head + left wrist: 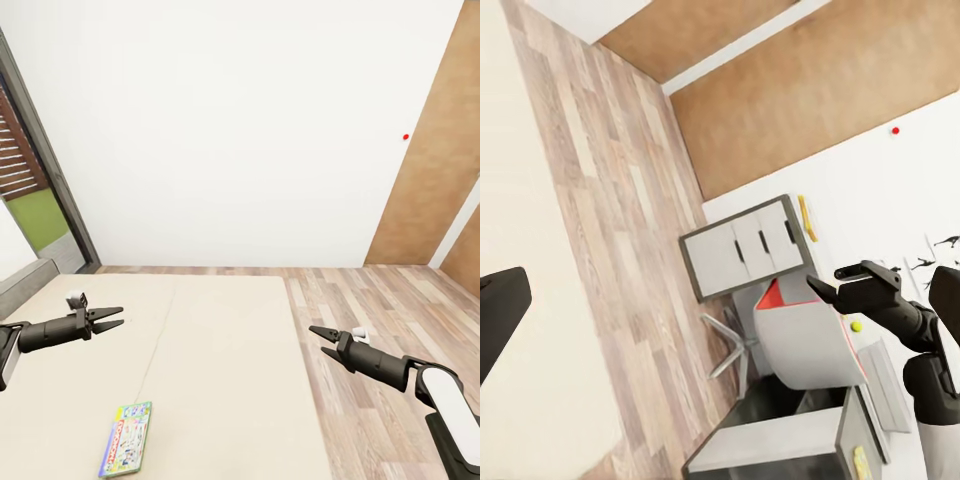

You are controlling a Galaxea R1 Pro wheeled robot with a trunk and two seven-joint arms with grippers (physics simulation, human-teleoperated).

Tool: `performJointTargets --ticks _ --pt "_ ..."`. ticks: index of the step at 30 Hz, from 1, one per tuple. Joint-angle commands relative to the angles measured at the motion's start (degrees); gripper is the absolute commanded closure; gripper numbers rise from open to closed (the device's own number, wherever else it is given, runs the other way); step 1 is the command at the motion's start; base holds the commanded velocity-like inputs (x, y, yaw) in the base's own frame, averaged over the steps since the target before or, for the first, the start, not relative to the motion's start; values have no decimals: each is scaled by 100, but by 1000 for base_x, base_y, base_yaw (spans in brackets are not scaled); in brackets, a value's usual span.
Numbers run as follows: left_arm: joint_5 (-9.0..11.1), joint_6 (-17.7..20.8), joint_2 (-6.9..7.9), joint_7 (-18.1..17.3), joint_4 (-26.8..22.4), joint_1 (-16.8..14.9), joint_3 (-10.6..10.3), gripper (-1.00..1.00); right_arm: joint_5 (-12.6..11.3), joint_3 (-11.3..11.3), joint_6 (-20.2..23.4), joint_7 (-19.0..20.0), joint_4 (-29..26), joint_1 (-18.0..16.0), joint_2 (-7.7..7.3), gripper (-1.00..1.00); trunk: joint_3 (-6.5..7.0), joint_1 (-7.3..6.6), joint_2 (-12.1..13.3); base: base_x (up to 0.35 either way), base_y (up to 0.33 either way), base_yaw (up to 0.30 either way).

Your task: Put all the toys in the child's room - the three board games (two on the bed and one on the table), the two jigsaw puzzles on the table, and the tennis ball on the table - inside the toy box on the table in the child's room.

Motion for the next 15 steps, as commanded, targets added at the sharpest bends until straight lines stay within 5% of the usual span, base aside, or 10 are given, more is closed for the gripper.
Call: performJointTargets --ticks 1,15 --pt "-5 60 1 -22 1 -4 -3 -100 -27 -5 25 -29 -5 -6 0 -100 -12 4 -12 25 223 10" --pt "-6 56 8 -22 1 -4 2 -100 -36 -42 25 -6 -4 -6 0 -100 -12 4 -12 89 129 2"
